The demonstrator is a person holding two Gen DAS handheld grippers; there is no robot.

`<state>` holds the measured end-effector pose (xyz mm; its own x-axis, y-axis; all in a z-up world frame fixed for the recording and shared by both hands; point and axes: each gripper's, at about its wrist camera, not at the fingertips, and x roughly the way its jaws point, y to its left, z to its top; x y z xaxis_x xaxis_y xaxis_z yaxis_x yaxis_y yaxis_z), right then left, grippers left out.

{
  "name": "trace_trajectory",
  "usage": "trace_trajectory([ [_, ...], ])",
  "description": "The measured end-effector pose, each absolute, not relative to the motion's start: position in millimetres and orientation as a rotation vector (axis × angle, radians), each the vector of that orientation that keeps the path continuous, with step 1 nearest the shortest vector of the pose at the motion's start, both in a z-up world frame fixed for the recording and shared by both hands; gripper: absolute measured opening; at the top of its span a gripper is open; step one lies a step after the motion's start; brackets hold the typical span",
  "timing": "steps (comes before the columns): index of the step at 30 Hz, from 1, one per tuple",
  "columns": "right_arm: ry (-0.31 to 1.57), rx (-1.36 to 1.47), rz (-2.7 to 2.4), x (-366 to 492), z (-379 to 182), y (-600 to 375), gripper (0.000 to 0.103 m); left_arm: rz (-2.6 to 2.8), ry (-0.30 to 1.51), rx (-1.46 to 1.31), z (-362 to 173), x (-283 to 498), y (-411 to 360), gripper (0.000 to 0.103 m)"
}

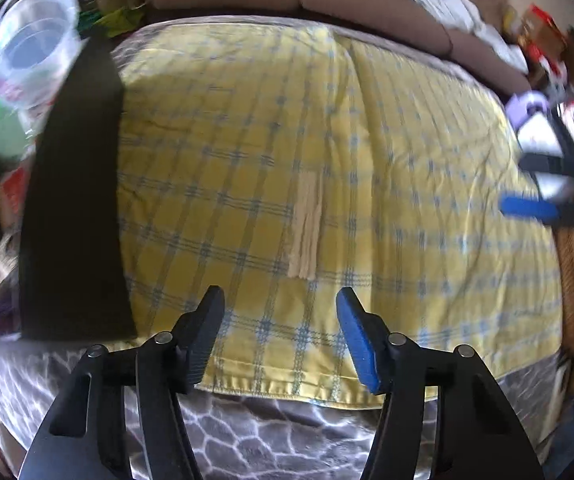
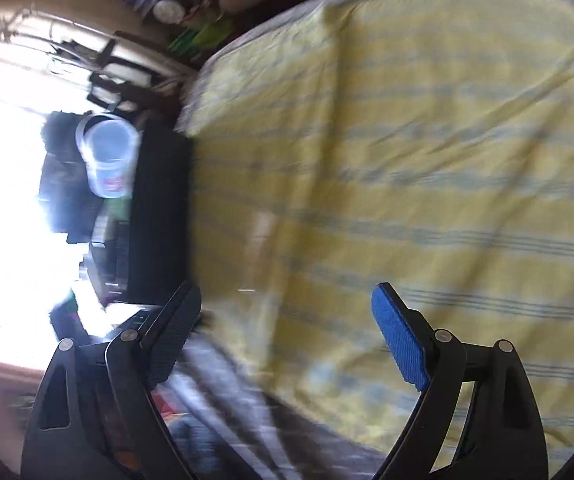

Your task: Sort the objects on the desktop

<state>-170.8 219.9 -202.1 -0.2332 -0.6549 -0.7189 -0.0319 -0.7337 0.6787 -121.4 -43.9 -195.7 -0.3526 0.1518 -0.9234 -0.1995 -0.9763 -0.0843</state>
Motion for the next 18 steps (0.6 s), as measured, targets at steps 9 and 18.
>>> trace_trajectory([
  [9,-0.734,1.818,-1.865,-243,-258,126,0.07,2.295,0.178,-1.559,-224,-126,-30,0.027],
  [18,-0.444,1.938,-2.001,-260,-282,94,0.038,2.297,0.389,-1.473,-242,-128,-1,0.008],
])
